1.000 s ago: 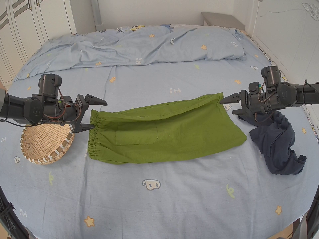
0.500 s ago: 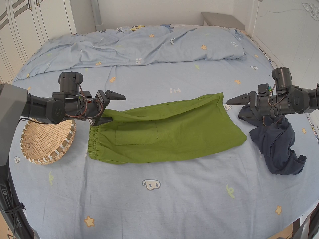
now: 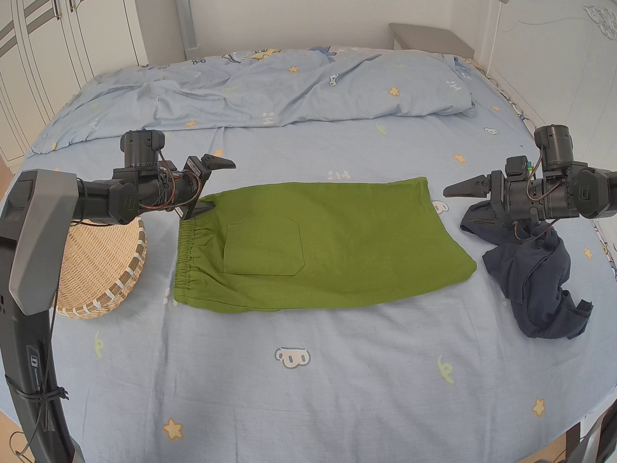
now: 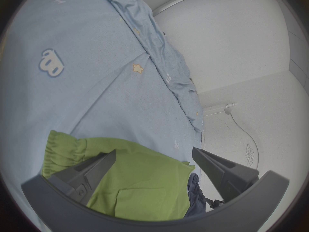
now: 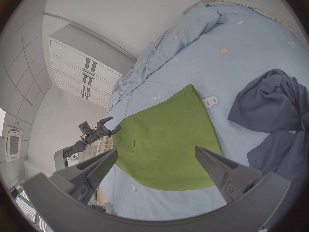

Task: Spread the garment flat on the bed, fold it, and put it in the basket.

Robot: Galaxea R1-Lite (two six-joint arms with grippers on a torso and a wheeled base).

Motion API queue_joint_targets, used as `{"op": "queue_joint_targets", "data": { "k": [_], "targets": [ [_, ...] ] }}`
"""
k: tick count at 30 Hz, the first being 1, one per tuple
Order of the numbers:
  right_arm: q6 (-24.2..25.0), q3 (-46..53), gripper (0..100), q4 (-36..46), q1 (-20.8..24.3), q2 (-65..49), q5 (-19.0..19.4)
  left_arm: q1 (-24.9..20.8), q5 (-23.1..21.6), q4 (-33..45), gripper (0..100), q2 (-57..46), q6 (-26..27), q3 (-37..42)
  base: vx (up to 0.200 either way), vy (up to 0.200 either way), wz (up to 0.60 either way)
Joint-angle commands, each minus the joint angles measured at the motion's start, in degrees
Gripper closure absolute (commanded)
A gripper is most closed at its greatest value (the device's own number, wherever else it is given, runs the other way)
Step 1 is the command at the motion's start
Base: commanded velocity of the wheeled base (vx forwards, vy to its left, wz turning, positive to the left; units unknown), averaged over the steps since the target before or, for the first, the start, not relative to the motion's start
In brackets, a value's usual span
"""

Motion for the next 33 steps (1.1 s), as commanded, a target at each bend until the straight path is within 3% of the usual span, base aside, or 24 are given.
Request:
{"op": "queue_joint_targets", "data": {
  "k": [1,12,20,21,25,30,32,33],
  "targets": [
    [-0.28,0.36,0,-0.03,-0.01,-0.42,-0.01,-0.29,0.40,0.27,0,6.25,-0.44,-5.65,0.000,0.000,0.00],
    [-0.54,0.53,0,-0.12,0.08,-0.33,-0.19,0.06,0.58,0.27,0,5.38,-0.53,-5.21,0.000,0.000,0.00],
    [-0.63,1.06,0,-0.12,0.52,-0.51,-0.19,0.59,1.28,-0.09,0,-7.90,-1.15,4.28,0.000,0.000,0.00],
    [-0.63,1.41,0,-0.47,0.69,-0.86,-0.10,1.12,1.19,-0.26,0,-13.87,-0.88,11.66,0.000,0.000,0.00],
    [-0.63,1.94,0,-1.18,0.78,-1.21,-0.10,1.47,1.19,-2.28,0,-20.03,-0.53,23.79,0.000,0.000,0.00],
    [-0.63,2.73,0,-1.35,0.95,-2.00,-0.01,3.49,0.76,-14.15,0,-24.07,4.48,44.88,0.000,0.000,0.00],
    [-0.63,2.82,0,-1.35,0.87,-2.09,-0.01,3.58,0.76,-14.59,0,-24.07,4.66,45.41,0.000,0.000,0.00],
    [-0.63,3.35,0,-1.44,1.04,-2.61,0.07,4.81,0.40,-24.78,0,-23.54,6.06,53.32,0.000,0.000,0.00]
  ]
}}
